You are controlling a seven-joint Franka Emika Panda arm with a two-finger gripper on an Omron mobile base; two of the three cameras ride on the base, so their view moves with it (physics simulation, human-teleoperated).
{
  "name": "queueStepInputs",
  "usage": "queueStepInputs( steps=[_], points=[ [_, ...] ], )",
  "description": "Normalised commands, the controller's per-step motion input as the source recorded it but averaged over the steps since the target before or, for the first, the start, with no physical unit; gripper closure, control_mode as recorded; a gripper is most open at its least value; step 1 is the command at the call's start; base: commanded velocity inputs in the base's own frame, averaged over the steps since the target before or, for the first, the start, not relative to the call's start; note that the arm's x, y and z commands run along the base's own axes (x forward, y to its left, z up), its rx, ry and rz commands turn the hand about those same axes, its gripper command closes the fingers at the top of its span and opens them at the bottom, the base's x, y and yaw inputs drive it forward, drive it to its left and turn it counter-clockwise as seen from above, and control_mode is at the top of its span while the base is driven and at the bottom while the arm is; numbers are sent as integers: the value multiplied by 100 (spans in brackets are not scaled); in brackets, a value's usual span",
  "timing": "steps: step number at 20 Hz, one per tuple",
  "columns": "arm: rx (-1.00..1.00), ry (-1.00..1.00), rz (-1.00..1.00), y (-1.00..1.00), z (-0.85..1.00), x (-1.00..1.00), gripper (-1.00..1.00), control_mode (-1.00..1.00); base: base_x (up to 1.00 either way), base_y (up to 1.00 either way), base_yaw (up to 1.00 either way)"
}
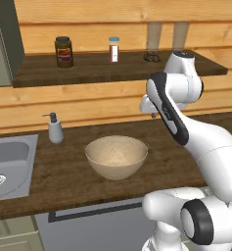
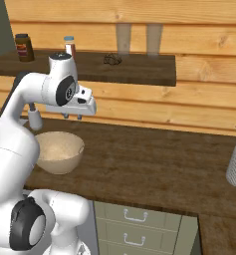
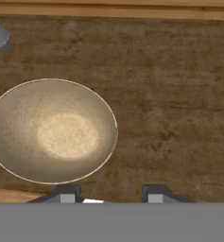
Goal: Open the cabinet, pick up the bread from the cabinet and place it in the basket. Then move the basket to the dining counter.
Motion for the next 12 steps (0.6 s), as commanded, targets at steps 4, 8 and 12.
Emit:
queueStepInputs(
  steps=[4,8,12],
  points=[
    [-4,-16,-1,2,7,-2,-100,-100,0,0,0],
    [-7,-44,0,0,49,0,-100,-100,0,0,0],
    [0,-36,-5,0,52,0,-100,-100,0,0,0]
  ],
)
